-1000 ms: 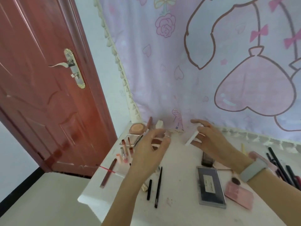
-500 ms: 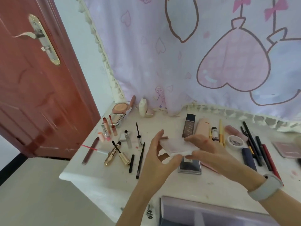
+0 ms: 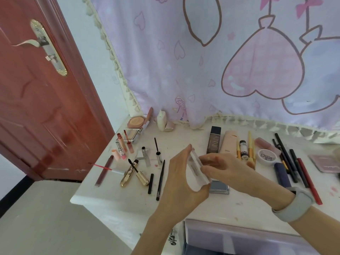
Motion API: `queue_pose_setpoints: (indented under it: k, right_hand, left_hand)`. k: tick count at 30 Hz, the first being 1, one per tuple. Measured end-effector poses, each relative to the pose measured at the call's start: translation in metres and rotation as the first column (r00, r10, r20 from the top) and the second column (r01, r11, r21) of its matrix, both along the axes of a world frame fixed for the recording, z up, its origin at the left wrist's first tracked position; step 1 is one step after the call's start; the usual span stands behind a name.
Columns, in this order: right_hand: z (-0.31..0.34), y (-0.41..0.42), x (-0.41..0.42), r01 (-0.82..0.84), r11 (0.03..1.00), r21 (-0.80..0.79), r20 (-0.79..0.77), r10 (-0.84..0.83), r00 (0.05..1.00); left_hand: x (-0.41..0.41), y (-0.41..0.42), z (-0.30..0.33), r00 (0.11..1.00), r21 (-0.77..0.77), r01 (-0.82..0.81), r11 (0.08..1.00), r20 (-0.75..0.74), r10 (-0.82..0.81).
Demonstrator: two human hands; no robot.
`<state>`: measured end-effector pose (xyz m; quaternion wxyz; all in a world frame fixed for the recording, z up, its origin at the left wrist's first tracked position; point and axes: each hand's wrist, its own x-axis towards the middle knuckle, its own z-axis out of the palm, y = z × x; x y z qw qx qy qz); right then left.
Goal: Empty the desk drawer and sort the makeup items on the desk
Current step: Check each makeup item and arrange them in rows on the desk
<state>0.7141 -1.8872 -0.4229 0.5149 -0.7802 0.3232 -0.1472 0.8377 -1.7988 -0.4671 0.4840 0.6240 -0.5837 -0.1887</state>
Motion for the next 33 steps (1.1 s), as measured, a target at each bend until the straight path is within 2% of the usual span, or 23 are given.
queue_pose_setpoints:
  k: [7, 13, 18, 22, 25, 28, 33]
  right_hand:
    - [-0.003, -0.003, 0.001, 0.051, 0.990, 0.133, -0.036, -0.046, 0.998]
    - [0.001, -0.004, 0.002, 0.046, 0.996, 0.082, -0.081, -0.040, 0.996]
    - [0.016, -0.010, 0.009, 0.117, 0.993, 0.004, -0.079, -0.116, 0.990]
    - [0.028, -0.027, 0.009, 0.250, 0.958, 0.141, -0.002, -0.253, 0.968]
    - [0.037, -0.041, 0.009, 0.299, 0.944, 0.136, 0.015, -0.304, 0.953]
    - [0.041, -0.056, 0.013, 0.328, 0.932, 0.152, 0.050, -0.339, 0.940]
    - [0.039, -0.085, 0.028, 0.385, 0.884, 0.266, 0.140, -0.431, 0.892]
  left_hand:
    - [-0.001, -0.002, -0.005, 0.981, -0.043, 0.030, 0.999, 0.192, -0.021]
    - [0.004, -0.008, -0.006, 0.963, -0.058, 0.067, 0.996, 0.263, -0.049]
    - [0.011, -0.021, 0.010, 0.971, -0.045, 0.105, 0.993, 0.219, -0.092]
    - [0.025, -0.029, 0.026, 0.988, -0.037, 0.134, 0.990, 0.080, -0.131]
    - [0.037, -0.038, 0.038, 0.985, -0.034, 0.169, 0.985, -0.011, -0.170]
    - [0.056, -0.051, 0.057, 0.984, 0.071, 0.169, 0.983, 0.044, -0.173]
    - [0.102, -0.081, 0.087, 0.931, 0.277, -0.004, 0.961, 0.351, -0.097]
